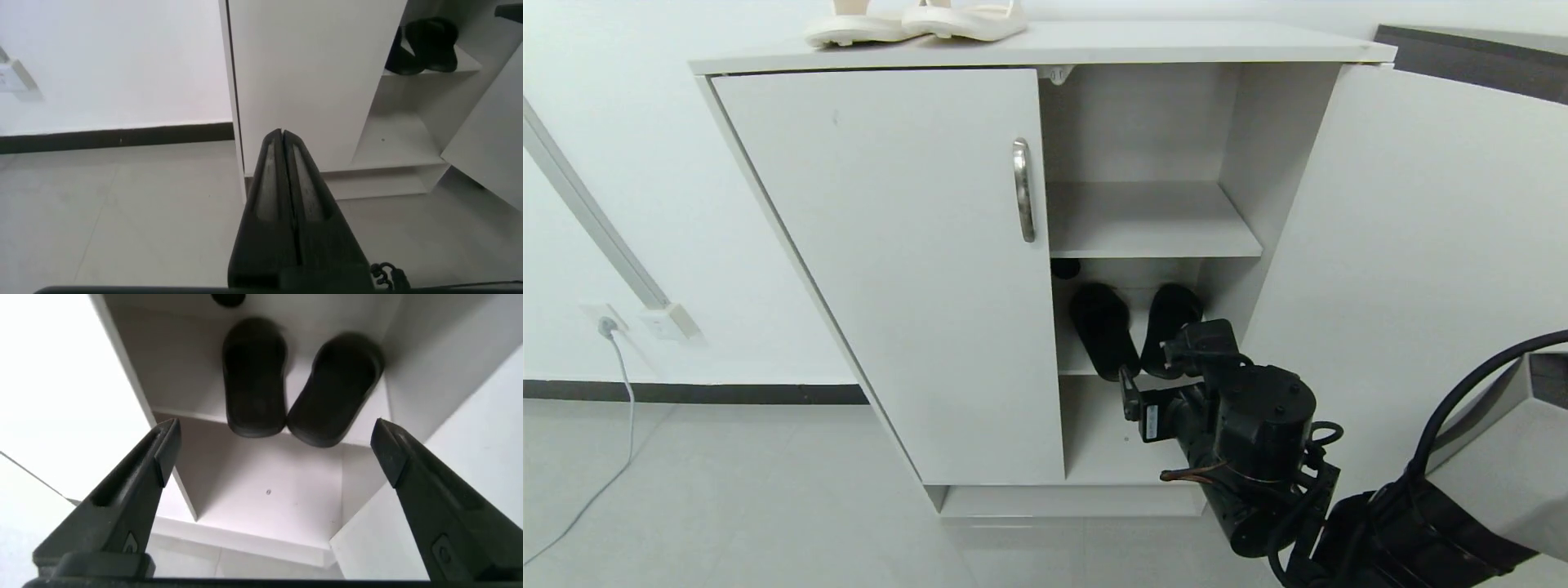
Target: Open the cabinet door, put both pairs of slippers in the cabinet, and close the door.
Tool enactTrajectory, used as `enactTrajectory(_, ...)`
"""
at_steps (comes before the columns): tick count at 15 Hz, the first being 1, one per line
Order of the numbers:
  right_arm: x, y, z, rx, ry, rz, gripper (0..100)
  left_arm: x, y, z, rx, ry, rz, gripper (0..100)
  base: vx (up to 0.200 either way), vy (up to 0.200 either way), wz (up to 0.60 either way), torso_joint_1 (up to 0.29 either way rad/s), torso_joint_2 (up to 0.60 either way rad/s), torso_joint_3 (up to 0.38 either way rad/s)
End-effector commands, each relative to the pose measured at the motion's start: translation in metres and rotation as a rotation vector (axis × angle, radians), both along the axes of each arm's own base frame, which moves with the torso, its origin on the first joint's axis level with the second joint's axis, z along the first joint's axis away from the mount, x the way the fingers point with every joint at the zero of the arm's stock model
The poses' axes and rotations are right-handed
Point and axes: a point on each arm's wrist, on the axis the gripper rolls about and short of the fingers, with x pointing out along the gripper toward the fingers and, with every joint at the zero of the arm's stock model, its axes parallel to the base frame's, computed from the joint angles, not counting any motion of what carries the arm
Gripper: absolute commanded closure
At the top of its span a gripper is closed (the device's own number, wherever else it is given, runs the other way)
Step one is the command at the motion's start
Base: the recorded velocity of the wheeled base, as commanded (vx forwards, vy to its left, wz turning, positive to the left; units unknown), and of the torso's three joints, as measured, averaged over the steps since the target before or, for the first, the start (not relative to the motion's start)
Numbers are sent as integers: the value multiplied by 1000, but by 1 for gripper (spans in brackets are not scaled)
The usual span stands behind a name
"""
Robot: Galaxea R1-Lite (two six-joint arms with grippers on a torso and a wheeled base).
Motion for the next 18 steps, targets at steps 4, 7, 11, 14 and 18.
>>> enactTrajectory(4, 0, 0, -2, -6, 4, -1, 0, 0, 0, 0, -3, 0, 1, 100, 0, 0, 0, 4, 1, 187)
enactTrajectory(7, 0, 0, -2, -6, 4, 2, 0, 0, 0, 0, -3, 0, 1, 100, 0, 0, 0, -2, -1, 17)
enactTrajectory(11, -1, -1, -4, -12, 9, 5, 0, 0, 0, 0, -3, 0, 1, 100, 0, 200, 0, 5, 2, 7)
enactTrajectory(14, -2, -1, -4, -14, 11, 6, 0, 0, 0, 0, -3, 0, 0, 100, 0, 200, 0, 6, 2, 6)
enactTrajectory(18, -19, -7, -1, -18, 18, 120, 0, 0, 0, 0, -3, 0, 1, 100, 0, 200, 0, 0, 2, 6)
